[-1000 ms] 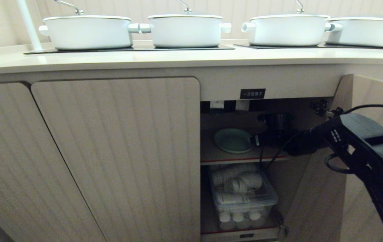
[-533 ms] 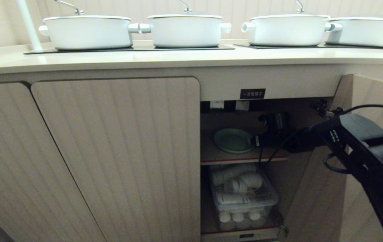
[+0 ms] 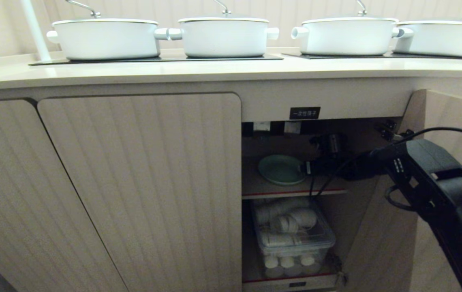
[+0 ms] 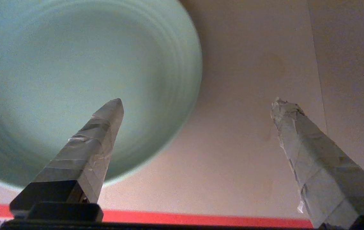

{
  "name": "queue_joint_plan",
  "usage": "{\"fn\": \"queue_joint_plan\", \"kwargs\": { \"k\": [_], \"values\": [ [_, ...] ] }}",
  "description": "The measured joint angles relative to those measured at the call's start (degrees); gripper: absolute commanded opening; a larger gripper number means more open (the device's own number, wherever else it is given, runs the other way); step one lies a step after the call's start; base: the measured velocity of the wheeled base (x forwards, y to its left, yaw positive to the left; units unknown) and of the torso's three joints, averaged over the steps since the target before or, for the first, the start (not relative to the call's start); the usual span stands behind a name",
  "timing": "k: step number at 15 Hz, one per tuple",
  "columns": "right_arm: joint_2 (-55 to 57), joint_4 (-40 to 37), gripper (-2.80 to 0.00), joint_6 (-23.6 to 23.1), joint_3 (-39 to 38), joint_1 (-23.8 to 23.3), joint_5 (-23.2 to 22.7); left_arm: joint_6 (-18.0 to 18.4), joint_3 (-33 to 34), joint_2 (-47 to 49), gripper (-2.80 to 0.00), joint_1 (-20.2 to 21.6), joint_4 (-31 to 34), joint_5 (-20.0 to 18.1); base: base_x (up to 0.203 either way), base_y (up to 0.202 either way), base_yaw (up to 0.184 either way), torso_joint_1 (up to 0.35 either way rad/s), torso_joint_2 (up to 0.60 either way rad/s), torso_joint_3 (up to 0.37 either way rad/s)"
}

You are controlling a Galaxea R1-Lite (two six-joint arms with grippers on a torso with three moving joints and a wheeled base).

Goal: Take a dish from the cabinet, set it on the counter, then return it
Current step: Take the plate from the cabinet

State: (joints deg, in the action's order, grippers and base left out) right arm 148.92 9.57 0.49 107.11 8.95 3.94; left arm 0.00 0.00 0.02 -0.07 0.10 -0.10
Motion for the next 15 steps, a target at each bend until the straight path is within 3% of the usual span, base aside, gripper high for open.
{"fn": "queue_joint_plan", "kwargs": {
  "k": [11, 15],
  "values": [
    [1.9, -7.2, 0.00, 0.3, 4.2, 0.0, -0.2, 0.0, 0.0, 0.0, -2.80, 0.0, 0.0, 0.0, 0.000, 0.000, 0.000, 0.000, 0.00, 0.000],
    [1.7, -9.3, 0.00, 0.3, 4.6, 0.1, -4.9, 0.0, 0.0, 0.0, -2.80, 0.0, 0.0, 0.0, 0.000, 0.000, 0.000, 0.000, 0.00, 0.000]
  ]
}}
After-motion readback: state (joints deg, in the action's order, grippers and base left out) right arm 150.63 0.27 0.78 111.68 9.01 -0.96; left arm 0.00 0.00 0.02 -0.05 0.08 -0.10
